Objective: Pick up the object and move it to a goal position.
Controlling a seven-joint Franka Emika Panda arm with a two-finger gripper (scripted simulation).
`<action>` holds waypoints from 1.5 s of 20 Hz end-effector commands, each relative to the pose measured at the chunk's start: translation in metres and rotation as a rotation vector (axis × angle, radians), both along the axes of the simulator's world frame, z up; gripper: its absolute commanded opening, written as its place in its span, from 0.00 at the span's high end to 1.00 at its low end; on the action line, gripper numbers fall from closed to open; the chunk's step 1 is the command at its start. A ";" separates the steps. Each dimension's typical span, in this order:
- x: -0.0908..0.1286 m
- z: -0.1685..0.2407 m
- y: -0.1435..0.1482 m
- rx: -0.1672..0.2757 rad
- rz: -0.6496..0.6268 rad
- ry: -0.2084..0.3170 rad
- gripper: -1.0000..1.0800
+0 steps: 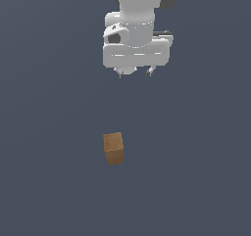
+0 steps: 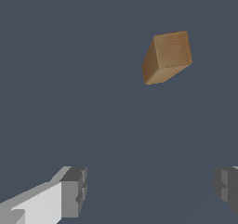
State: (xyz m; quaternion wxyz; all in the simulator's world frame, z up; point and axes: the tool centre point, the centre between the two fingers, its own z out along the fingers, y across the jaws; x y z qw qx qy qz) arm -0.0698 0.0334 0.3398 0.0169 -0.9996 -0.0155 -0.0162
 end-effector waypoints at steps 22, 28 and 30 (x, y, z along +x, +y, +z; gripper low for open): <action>0.018 0.007 0.019 0.006 0.033 -0.034 0.04; 0.044 -0.007 0.008 0.001 0.048 -0.026 0.04; 0.055 -0.015 0.002 -0.001 0.055 -0.023 0.04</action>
